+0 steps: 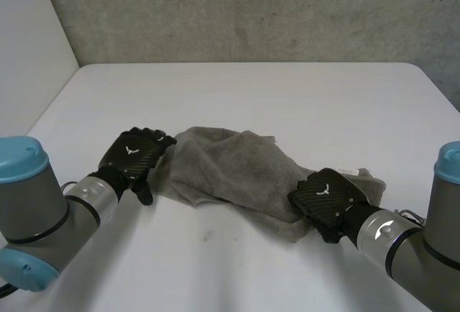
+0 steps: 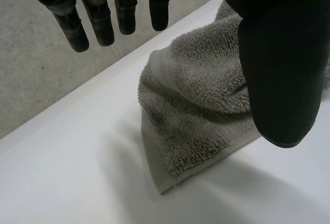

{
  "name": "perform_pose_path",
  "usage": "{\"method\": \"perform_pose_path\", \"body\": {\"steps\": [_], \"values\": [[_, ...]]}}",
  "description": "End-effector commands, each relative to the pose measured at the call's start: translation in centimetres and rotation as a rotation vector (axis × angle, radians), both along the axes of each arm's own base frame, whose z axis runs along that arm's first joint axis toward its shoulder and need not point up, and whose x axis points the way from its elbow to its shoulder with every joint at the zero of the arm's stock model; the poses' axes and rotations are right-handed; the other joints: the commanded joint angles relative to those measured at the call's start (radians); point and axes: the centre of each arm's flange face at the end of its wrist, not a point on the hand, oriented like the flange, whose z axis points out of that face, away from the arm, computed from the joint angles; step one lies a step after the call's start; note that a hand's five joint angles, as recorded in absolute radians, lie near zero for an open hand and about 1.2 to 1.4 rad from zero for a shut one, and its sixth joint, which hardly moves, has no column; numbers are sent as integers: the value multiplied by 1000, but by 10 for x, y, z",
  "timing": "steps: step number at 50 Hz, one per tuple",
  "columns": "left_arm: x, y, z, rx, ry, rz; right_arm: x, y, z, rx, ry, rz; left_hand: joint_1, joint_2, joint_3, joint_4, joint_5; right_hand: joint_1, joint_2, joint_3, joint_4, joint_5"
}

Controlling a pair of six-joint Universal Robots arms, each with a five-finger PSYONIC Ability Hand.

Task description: Fold the towel.

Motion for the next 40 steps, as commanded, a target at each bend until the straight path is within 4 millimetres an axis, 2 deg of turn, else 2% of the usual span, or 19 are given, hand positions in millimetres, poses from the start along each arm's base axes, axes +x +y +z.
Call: {"method": "perform_pose_path", "body": {"steps": [1, 3, 6, 11, 14, 19, 20, 22, 23, 28, 29, 30, 31, 33, 34, 36, 37, 39, 40], "values": [[-2, -5, -11, 61, -16, -2, -1, 4, 27, -2, -85, -27, 122, 122, 121, 122, 119, 89, 94, 39, 44, 46], [-2, -7, -15, 78, -22, -1, -1, 10, 45, -10, -133, -19, 128, 128, 127, 128, 125, 89, 94, 39, 44, 46], [-3, -9, -16, 80, -23, 0, -1, 14, 54, -17, -160, -6, 131, 131, 130, 131, 128, 89, 94, 39, 44, 46], [-3, -13, -17, 77, -21, 4, -5, 24, 87, -49, -271, 15, 146, 145, 145, 146, 143, 89, 94, 39, 44, 46], [-4, -13, -19, 79, -22, 4, -5, 27, 94, -55, -302, 21, 152, 151, 151, 152, 149, 89, 94, 39, 44, 46], [-5, -14, -23, 84, -25, -1, -5, 36, 122, -68, -422, 35, 184, 183, 183, 184, 181, 89, 94, 39, 44, 46], [-5, -14, -23, 84, -25, -1, -5, 36, 122, -68, -422, 35, 184, 183, 183, 184, 181, 89, 94, 39, 44, 46], [-6, -16, -25, 86, -25, -1, -4, 39, 137, -85, -470, 37, 210, 210, 209, 210, 207, 89, 94, 39, 44, 46], [-6, -16, -25, 86, -25, -1, -4, 39, 137, -85, -470, 37, 210, 210, 210, 210, 207, 89, 94, 39, 44, 46], [-7, -17, -25, 91, -23, 0, -4, 37, 164, -113, -529, 26, 213, 213, 212, 213, 210, 89, 94, 39, 44, 46], [-7, -17, -25, 91, -23, 0, -4, 37, 164, -113, -529, 26, 213, 213, 212, 213, 210, 89, 94, 39, 44, 46], [-7, -16, -24, 91, -23, 0, -4, 37, 173, -122, -543, 29, 213, 213, 212, 213, 210, 89, 94, 39, 44, 46], [-7, -16, -24, 91, -23, 0, -4, 37, 174, -122, -543, 29, 213, 213, 212, 213, 210, 89, 94, 39, 44, 46], [-7, -16, -23, 88, -21, -1, -3, 37, 196, -142, -578, 36, 213, 213, 212, 213, 210, 89, 94, 39, 44, 46], [-7, -16, -23, 88, -21, -1, -3, 37, 196, -142, -578, 36, 213, 213, 212, 213, 210, 89, 94, 39, 44, 46], [-7, -15, -23, 89, -20, 0, -2, 37, 220, -172, -616, 45, 213, 213, 212, 213, 210, 89, 94, 39, 44, 46], [-7, -15, -23, 89, -20, 0, -2, 37, 221, -172, -617, 46, 213, 213, 212, 213, 210, 89, 94, 39, 44, 46], [-7, -15, -23, 89, -20, -2, -2, 41, 241, -183, -645, 57, 207, 207, 207, 207, 205, 89, 94, 39, 44, 46], [-7, -15, -23, 89, -20, -2, -2, 41, 241, -183, -645, 57, 207, 207, 207, 207, 205, 89, 94, 39, 44, 46]]}}
